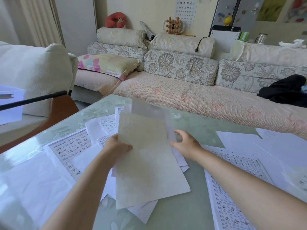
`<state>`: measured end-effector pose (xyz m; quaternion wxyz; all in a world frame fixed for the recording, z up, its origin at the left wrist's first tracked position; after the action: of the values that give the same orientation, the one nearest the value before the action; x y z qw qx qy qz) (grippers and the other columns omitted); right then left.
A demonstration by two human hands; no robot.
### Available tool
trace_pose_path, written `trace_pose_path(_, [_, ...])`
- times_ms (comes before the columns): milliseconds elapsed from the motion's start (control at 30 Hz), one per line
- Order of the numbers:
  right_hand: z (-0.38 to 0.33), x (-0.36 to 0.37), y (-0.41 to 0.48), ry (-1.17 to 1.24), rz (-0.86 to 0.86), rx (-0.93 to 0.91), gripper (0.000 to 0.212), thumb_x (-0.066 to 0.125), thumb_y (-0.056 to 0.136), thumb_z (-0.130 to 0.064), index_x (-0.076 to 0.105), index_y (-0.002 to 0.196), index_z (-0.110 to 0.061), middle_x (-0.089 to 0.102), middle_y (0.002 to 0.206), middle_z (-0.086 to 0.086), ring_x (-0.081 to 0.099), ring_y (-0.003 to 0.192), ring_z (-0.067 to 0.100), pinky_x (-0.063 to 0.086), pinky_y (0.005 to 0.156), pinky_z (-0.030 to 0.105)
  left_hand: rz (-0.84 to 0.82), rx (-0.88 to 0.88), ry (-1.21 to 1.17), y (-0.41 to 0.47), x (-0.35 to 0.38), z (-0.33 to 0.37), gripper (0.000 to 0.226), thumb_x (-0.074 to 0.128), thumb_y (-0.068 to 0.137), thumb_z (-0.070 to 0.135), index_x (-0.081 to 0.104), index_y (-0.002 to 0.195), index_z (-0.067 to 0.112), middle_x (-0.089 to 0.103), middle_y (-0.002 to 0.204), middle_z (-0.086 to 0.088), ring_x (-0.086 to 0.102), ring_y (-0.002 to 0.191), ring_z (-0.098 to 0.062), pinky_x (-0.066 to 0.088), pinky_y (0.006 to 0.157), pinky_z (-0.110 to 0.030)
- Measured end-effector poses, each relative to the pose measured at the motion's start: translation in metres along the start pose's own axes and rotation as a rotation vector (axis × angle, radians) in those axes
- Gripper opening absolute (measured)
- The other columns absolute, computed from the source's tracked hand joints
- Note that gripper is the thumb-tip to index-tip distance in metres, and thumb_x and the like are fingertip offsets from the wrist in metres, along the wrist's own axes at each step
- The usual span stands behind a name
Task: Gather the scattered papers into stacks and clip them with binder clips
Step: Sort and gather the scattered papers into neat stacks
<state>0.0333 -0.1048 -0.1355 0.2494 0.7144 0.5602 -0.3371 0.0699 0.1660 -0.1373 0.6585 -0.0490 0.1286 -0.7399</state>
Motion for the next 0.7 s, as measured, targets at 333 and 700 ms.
trace_pose_path(333, [-0.039,-0.029,-0.018,0.633,0.008,-0.069,0.026,0.073,0.082,-0.001,0.072,0.105,-0.011,0.077,0.103,0.004,0.073,0.099,0.021,0.056,0.093,0.038,-0.002,0.196,-0.242,-0.032,-0.012,0.026,0.024,0.077,0.079,0.004,0.069,0.099,0.013,0.076,0.092,-0.009,0.073,0.079,-0.023,0.057,0.072,-0.035])
trace_pose_path(700, [-0.063,-0.076,-0.076,0.695,0.219,-0.184,0.040,0.078,0.078,-0.004,0.061,0.111,-0.020,0.076,0.101,-0.001,0.073,0.093,0.014,0.058,0.086,0.036,0.033,0.398,-0.262,-0.108,0.014,0.081,0.019,0.082,0.077,0.022,0.071,0.093,0.019,0.076,0.082,0.005,0.073,0.073,-0.011,0.055,0.057,-0.022])
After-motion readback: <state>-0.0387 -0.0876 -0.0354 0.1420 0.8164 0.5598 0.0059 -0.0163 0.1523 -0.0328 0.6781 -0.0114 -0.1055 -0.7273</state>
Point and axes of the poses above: each hand's wrist, its own y-axis towards the middle knuckle, its own x-axis out of the palm, z = x × y, the point moved 2 cm from there along y, towards the middle knuckle
